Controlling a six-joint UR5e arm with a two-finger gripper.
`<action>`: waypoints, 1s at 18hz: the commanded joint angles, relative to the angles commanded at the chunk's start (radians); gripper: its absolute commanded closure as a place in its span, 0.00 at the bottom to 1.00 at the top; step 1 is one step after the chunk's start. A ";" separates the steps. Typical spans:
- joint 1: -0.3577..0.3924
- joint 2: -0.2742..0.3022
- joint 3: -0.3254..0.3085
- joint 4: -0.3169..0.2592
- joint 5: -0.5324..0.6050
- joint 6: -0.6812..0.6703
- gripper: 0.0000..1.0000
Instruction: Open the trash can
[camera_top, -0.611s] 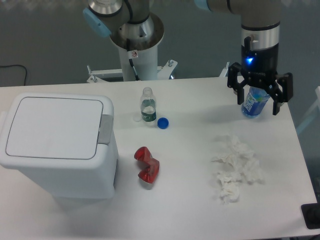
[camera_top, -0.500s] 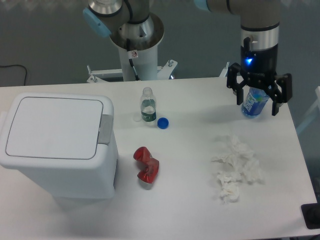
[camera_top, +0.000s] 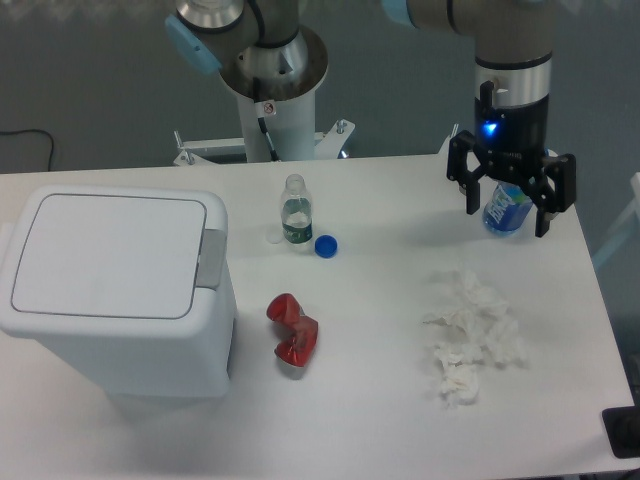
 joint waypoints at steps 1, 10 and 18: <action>-0.014 -0.003 0.000 0.000 0.002 -0.026 0.00; -0.063 -0.014 0.017 0.000 -0.014 -0.205 0.00; -0.117 -0.022 0.038 0.000 -0.051 -0.388 0.00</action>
